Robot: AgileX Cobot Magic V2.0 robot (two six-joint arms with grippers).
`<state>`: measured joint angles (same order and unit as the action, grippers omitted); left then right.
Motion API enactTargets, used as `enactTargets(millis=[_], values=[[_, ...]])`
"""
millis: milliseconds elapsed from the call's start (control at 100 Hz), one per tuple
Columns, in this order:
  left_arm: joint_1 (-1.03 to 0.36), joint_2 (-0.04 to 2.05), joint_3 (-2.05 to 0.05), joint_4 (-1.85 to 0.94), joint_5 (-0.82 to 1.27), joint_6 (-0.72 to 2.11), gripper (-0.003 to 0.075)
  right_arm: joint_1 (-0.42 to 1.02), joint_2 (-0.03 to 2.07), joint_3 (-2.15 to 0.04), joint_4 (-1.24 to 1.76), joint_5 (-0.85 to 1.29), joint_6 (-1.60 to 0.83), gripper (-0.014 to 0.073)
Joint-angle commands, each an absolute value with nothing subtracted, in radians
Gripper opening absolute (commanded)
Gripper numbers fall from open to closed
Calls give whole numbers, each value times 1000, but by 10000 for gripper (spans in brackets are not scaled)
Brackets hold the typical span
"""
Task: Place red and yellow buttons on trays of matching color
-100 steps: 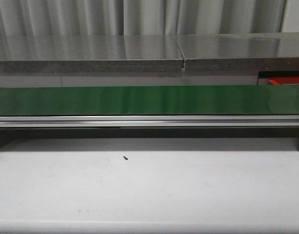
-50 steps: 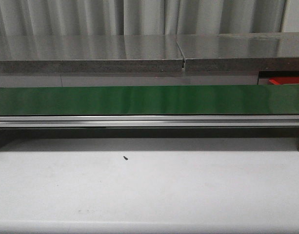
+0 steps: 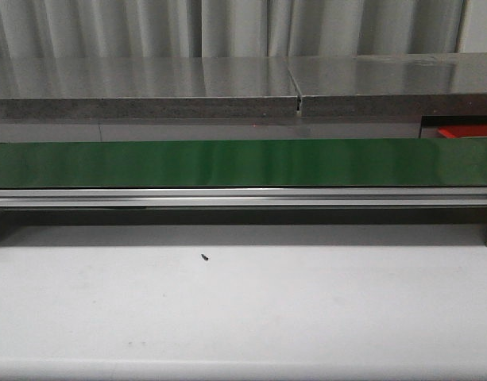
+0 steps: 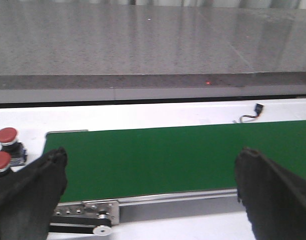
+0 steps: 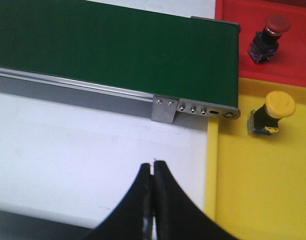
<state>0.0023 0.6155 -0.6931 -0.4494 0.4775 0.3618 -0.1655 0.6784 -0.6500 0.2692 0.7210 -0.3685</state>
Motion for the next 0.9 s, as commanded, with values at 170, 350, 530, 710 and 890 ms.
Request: enactTargets(millis=[170,350,530,710,890], values=[[160,892,-954,-405,515,256,659,-164,676,-676,279,665,-376,-67],[293,1113,-1084,-405,494,244,659,-164,676,-676,279,665,-376,-67],[418,1333,-1176,-434,498,240,659,-164,676,-676,279,665,-376,-67],[458,1532,-1223,-452,543,240,659,-164,676,-676,279,665,-376,-67],[458,1648,-1238,-452,539,240,659,-164,676,-676,279,665,-376,-67]])
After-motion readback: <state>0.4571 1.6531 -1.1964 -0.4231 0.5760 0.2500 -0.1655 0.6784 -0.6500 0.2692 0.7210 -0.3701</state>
